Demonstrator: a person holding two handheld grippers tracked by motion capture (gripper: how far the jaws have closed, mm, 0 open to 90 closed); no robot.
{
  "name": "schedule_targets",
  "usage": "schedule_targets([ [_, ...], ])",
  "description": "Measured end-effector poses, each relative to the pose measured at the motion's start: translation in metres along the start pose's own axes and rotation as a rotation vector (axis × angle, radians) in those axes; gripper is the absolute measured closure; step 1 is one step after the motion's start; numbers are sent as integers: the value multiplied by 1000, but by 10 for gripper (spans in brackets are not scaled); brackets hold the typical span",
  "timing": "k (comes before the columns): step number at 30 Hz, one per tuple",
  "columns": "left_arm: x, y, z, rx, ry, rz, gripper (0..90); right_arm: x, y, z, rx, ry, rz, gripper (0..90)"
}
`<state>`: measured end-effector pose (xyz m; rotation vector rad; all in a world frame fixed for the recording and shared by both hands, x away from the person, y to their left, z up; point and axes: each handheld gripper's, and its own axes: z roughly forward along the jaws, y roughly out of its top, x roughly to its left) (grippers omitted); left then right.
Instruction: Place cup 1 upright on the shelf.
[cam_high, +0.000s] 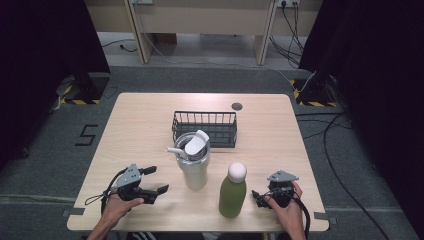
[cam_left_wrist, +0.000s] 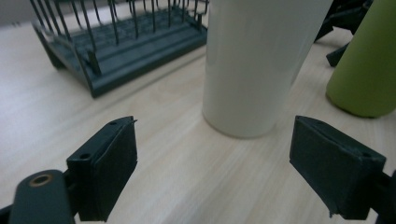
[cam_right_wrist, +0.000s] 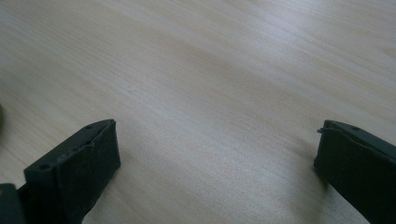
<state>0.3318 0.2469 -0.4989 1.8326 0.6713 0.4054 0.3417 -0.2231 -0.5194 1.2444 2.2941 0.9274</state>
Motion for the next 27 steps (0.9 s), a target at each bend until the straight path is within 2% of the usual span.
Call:
schedule_targets([
  [10, -16, 9, 25, -37, -24, 33, 147, 0, 0, 0, 0, 0, 0, 2],
  [15, -18, 10, 35, -43, -9, 69, 147, 0, 0, 0, 0, 1, 0, 3],
  [20, -20, 11, 44, -54, -19, 72, 148, 0, 0, 0, -1, 2, -1, 2],
  [23, -22, 12, 48, -91, -13, 69, 147, 0, 0, 0, -1, 2, -2, 2],
  [27, -22, 13, 57, -101, -22, 76, 147, 0, 0, 0, -1, 3, -3, 2],
])
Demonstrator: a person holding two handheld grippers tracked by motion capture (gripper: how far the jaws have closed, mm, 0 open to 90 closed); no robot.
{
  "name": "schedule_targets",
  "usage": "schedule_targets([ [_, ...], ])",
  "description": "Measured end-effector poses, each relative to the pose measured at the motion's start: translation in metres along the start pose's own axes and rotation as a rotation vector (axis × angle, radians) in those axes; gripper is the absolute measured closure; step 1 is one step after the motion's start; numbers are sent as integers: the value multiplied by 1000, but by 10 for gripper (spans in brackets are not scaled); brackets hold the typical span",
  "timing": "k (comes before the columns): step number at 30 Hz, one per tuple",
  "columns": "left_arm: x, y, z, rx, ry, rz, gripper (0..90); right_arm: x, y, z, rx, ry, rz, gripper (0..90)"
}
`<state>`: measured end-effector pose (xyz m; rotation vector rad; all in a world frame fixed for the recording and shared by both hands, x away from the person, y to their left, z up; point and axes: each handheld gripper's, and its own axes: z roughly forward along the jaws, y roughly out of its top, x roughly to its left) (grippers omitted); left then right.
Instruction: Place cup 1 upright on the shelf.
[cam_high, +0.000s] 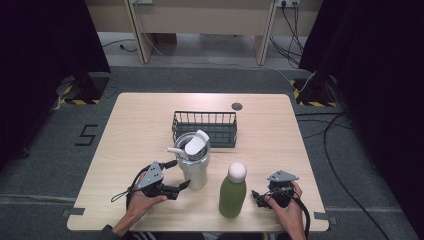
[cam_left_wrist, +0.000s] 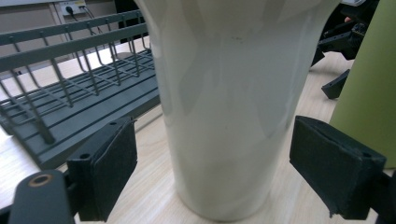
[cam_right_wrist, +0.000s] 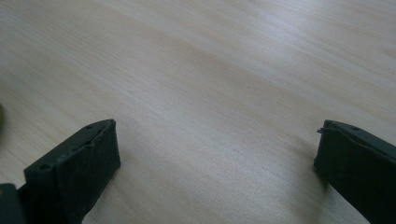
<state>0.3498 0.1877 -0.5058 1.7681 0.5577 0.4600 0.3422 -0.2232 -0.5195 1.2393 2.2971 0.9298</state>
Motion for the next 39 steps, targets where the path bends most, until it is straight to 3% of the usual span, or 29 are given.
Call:
schedule_targets([
  [19, -6, 0, 32, -26, -16, -23, 96, 0, 0, 0, 1, 2, 1, 2],
  [39, -6, -1, 43, -84, -22, -44, 92, 0, 1, 1, 0, 6, -5, 3],
])
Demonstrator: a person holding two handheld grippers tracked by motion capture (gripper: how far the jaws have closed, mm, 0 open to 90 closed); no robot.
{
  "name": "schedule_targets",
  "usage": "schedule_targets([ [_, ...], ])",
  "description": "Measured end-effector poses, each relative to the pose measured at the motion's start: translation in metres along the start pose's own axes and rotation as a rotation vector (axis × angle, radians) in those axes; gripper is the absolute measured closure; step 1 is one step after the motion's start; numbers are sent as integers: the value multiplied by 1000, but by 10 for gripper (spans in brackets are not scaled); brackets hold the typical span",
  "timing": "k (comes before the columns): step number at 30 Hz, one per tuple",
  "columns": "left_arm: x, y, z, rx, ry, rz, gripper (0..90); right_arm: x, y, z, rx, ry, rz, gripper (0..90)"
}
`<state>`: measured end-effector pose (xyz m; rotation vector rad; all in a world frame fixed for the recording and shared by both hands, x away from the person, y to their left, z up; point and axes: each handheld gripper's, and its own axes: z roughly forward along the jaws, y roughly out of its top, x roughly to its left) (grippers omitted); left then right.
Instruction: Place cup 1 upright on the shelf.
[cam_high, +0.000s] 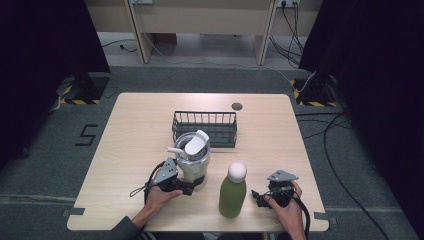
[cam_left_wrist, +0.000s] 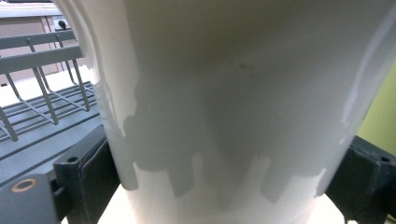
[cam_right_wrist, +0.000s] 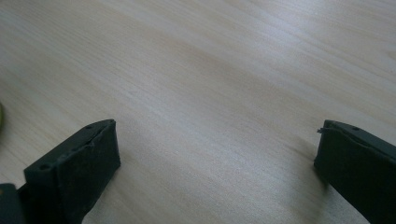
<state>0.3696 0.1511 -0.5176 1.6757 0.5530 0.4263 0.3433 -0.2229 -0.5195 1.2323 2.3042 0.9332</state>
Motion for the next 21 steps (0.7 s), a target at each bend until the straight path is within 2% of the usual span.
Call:
schedule_targets([
  [11, 0, 1, 5, -20, 0, -9, 97, 0, 0, 0, 1, 1, -2, 3],
  [21, 0, 1, 5, -22, -4, 4, 103, 0, 0, 0, 1, 2, -3, 3],
])
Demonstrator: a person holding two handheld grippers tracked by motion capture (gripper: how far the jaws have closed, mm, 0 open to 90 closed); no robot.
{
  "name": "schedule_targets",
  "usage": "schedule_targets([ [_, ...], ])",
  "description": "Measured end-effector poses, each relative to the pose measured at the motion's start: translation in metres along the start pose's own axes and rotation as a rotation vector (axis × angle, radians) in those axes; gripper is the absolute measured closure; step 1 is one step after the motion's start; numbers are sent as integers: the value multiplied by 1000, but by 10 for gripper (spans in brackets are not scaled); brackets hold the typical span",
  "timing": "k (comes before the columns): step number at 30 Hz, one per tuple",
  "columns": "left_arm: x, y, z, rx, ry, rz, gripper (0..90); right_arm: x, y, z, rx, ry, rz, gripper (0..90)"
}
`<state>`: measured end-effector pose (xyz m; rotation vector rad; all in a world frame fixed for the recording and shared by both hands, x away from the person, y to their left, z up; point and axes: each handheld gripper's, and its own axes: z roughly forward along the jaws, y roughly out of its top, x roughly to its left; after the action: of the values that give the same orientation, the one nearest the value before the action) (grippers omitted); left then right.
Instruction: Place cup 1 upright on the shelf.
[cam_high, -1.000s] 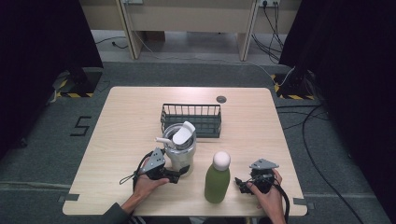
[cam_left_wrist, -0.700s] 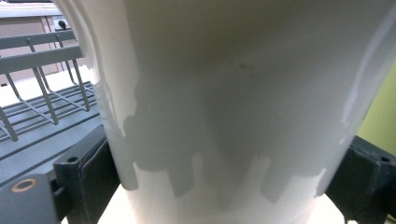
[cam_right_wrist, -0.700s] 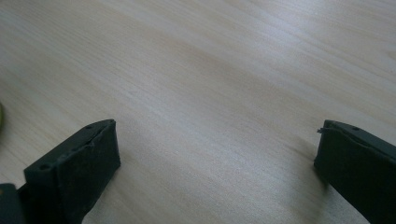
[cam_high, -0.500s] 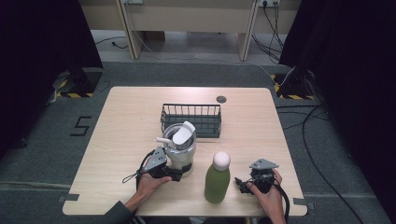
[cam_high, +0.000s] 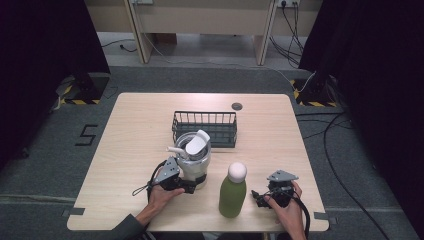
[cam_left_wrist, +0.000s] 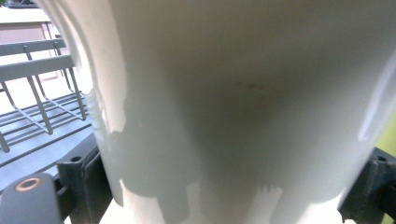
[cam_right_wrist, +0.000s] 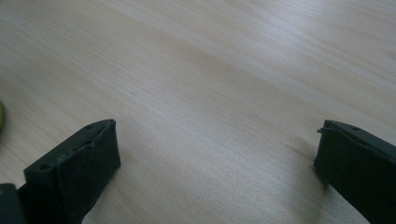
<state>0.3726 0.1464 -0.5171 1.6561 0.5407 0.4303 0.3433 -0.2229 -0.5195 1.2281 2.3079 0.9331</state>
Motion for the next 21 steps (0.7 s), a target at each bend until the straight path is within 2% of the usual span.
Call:
schedule_targets([
  [6, -1, 2, 0, -5, -9, 26, 104, 0, 0, 0, 0, 1, -1, 3],
  [15, 1, 16, -5, -30, -15, 4, 104, 0, 0, 0, 0, 1, -2, 3],
  [19, 7, 24, -8, -22, -24, -13, 104, 0, 0, 0, 0, 1, -2, 3],
  [21, 8, 27, -8, -19, -22, -5, 104, 0, 0, 0, 0, 2, -2, 2],
])
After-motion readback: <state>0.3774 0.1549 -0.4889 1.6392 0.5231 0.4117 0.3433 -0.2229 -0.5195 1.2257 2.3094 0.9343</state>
